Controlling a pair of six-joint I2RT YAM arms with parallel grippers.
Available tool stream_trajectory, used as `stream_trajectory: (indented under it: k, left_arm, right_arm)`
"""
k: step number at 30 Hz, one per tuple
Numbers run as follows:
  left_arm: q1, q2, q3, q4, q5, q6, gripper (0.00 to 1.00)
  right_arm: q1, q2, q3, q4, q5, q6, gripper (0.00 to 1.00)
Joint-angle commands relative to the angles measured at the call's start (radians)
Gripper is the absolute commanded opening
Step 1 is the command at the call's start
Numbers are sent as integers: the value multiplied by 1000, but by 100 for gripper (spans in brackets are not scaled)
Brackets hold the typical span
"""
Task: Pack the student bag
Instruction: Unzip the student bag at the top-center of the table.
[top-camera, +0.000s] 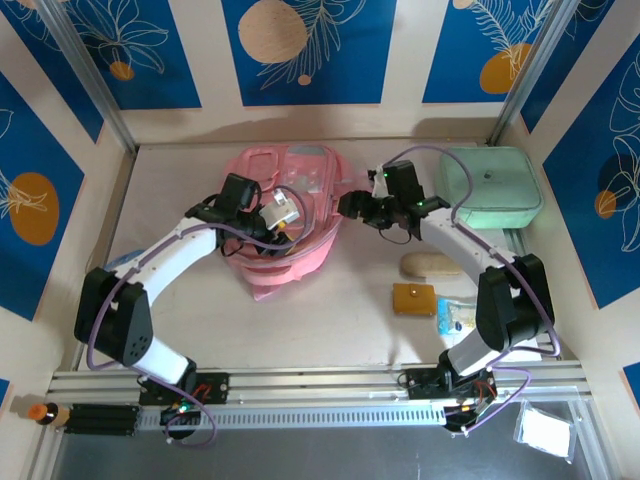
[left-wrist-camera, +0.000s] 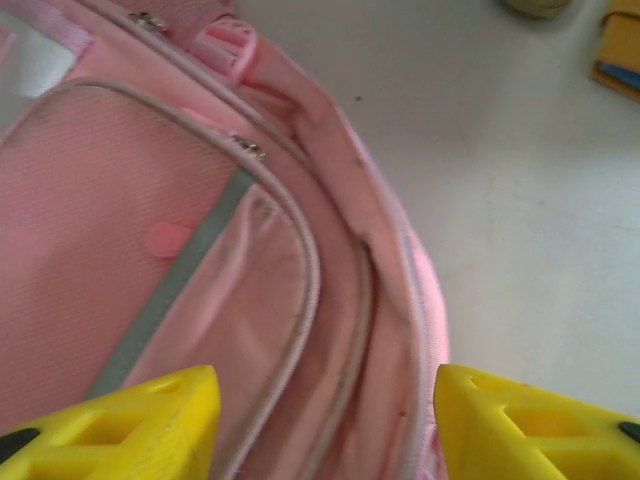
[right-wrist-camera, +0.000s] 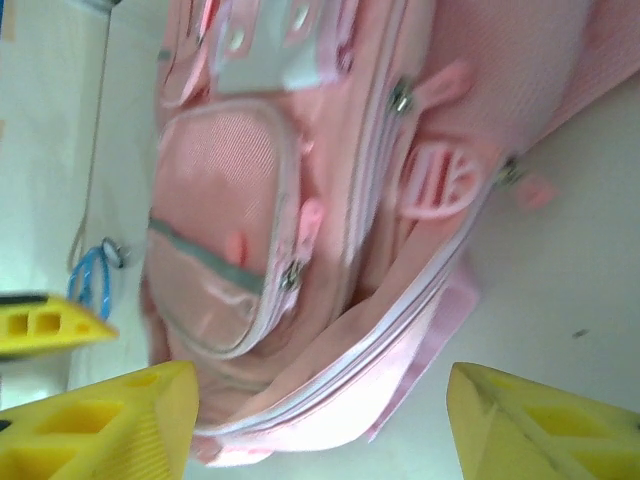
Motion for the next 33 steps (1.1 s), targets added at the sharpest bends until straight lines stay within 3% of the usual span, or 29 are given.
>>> stream_trajectory:
  k: [1, 8, 12, 25, 28, 33]
  left_arm:
    - [4, 19, -22, 57, -70, 31, 59]
    - [-2, 103, 14, 21, -102, 112, 61]
    - [-10, 131, 39, -11, -87, 157, 67]
    - [-47, 278, 134, -64, -256, 225, 62]
    - [-57, 287, 128, -34, -290, 228, 57]
    - [-57, 253, 114, 13, -285, 208, 36]
  right_arm:
    - [54, 18, -34, 44, -88, 164, 66]
    - [103, 103, -6, 145, -163, 236, 61]
    - [105, 152, 17, 169, -191, 252, 61]
    - [107, 226, -7, 139, -147, 242, 59]
    - [102, 230, -16, 138, -135, 243, 59]
    - [87, 206, -42, 153, -107, 259, 58]
